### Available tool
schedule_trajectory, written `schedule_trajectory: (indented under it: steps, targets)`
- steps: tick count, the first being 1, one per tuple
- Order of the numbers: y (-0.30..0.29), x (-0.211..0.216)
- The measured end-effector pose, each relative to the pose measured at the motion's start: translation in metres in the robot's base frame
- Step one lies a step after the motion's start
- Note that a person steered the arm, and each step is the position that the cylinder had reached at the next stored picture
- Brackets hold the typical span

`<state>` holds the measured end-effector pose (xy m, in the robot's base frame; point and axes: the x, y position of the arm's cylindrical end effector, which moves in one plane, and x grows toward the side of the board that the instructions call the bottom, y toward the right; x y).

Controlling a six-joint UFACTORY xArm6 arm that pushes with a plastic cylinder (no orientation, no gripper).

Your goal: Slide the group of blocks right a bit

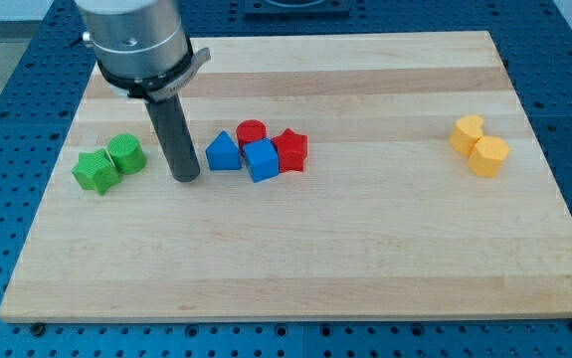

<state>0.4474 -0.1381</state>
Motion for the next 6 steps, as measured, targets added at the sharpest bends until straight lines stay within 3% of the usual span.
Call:
schedule_trajectory:
  steps: [2, 4, 6]
  targets:
    - [0.017, -0.040]
    - [0.065, -0.040]
    - [0.019, -0.044]
